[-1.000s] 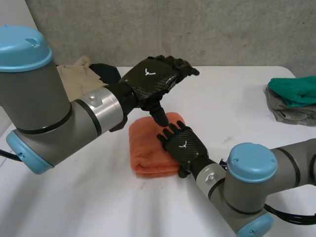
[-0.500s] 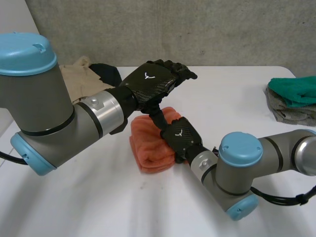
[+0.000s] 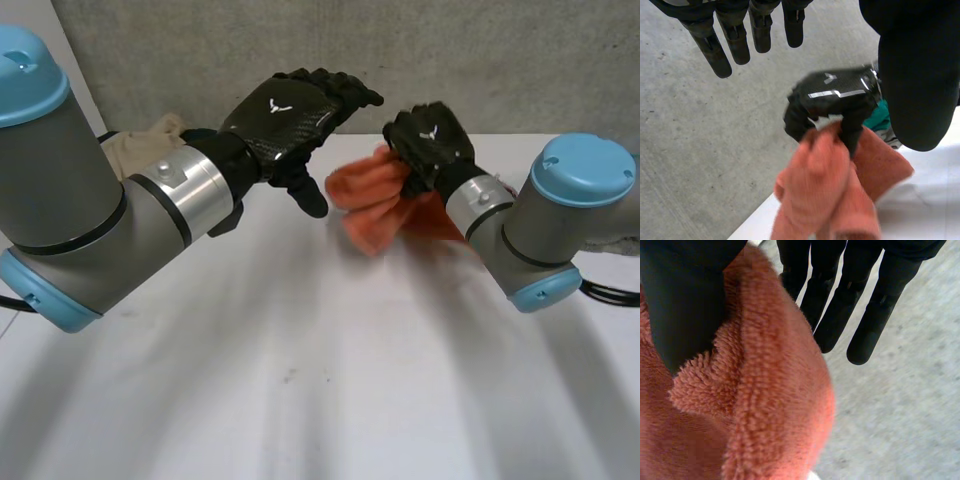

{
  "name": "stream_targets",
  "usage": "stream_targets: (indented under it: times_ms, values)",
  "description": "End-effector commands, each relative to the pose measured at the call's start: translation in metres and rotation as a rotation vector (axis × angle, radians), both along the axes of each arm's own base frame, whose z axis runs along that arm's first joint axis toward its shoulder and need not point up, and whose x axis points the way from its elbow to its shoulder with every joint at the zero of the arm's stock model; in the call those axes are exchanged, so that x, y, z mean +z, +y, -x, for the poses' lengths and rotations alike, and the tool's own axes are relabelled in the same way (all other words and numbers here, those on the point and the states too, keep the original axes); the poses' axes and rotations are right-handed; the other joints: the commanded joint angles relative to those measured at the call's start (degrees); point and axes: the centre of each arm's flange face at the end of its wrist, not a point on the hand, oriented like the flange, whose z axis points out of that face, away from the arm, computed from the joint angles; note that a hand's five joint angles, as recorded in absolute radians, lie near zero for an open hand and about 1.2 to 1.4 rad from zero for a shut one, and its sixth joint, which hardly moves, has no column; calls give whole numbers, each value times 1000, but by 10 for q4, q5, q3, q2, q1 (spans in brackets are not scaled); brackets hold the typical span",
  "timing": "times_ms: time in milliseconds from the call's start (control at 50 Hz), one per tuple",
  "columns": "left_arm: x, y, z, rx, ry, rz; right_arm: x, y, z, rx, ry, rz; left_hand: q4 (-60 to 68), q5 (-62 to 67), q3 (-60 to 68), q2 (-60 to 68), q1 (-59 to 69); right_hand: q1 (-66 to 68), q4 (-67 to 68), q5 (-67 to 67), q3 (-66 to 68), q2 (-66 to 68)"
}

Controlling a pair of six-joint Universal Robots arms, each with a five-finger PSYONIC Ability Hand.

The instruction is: Fold the laundry.

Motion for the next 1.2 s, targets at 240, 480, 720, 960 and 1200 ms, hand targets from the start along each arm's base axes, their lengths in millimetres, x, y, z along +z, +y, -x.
stream_targets:
  times_ms: [240,480,720,960,1200]
  values:
    - [-18,0,-4,7,-13,-70,-34,-40,68,-148,58,-137,-5,-17,-10,-7,3,154,114,534,120,129]
    - [-22,0,-4,7,-20,-82,-37,-36,67,-103,106,-122,-6,-18,-12,-9,1,154,114,534,120,129]
    - [-29,2,-5,8,-31,-102,-48,-29,69,-105,166,-148,-6,-18,-12,-9,1,-76,-116,304,-110,-100]
    - [-32,3,-5,6,-36,-112,-60,-17,71,-92,341,-84,-6,-18,-12,-9,1,-162,-202,218,-196,-187]
    - [-33,3,-6,8,-35,-111,-75,-6,72,-53,450,-42,-5,-17,-10,-7,3,-283,-323,97,-317,-308]
